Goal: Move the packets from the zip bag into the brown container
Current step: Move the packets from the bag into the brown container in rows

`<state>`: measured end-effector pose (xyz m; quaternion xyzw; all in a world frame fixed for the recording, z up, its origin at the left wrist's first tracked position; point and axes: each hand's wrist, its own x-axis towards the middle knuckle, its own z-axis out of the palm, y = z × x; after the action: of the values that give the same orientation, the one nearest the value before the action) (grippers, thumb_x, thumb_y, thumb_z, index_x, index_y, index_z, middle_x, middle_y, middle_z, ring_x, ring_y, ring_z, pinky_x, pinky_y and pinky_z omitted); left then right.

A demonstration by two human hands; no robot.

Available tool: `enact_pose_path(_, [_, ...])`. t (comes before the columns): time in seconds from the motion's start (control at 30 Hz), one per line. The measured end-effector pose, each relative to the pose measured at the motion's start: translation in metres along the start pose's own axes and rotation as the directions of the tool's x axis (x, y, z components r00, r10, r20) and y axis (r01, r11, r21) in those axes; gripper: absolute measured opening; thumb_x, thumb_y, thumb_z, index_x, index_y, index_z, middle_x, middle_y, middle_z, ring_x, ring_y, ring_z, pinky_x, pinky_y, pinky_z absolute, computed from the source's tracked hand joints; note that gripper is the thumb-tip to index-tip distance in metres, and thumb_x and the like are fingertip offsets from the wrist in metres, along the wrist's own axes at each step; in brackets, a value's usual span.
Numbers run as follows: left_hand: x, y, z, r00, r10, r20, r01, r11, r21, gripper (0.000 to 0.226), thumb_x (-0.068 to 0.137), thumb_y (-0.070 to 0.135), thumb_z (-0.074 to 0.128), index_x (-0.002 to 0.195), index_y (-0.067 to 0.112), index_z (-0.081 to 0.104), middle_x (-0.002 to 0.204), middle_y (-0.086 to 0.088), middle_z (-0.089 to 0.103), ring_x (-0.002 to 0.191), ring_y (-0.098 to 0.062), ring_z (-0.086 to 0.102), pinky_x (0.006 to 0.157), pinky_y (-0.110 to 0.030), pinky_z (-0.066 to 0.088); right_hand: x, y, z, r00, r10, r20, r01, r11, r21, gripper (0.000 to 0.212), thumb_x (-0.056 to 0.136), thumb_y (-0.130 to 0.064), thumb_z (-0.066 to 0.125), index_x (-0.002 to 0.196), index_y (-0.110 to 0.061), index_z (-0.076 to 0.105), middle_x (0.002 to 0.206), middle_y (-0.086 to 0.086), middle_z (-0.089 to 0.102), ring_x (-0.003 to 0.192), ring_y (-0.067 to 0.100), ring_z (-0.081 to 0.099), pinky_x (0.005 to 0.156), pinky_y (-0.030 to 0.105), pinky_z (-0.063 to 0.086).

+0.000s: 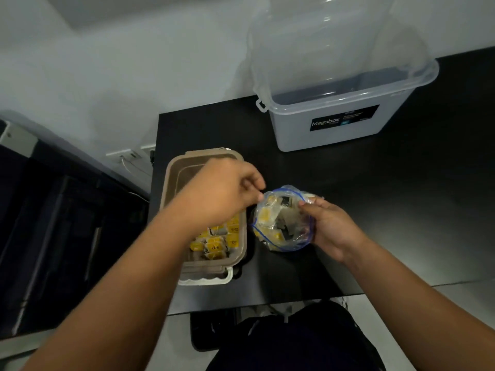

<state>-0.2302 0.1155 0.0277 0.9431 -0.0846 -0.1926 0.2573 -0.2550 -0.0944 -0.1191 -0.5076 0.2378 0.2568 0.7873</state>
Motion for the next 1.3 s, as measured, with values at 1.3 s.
enact_pose_path(1.3, [0.051, 0.016, 0.189, 0.991, -0.107, -0.085, 0.131, 0.921, 0.366, 0.044, 0.092, 0.024, 0.058, 0.135, 0.016, 0.057, 0.134, -0.008, 0.060, 0.121, -0.027, 0.058, 0.101, -0.035, 0.045, 0.010, -0.022, -0.048, 0.990, 0.134, 0.032, -0.116, 0.939, -0.324, 0.016, 0.106, -0.014, 0.056, 0.118, -0.008, 0.064, 0.104, 0.015, 0.078, 0.088, 0.026, 0.076, 0.069, 0.039, 0.062])
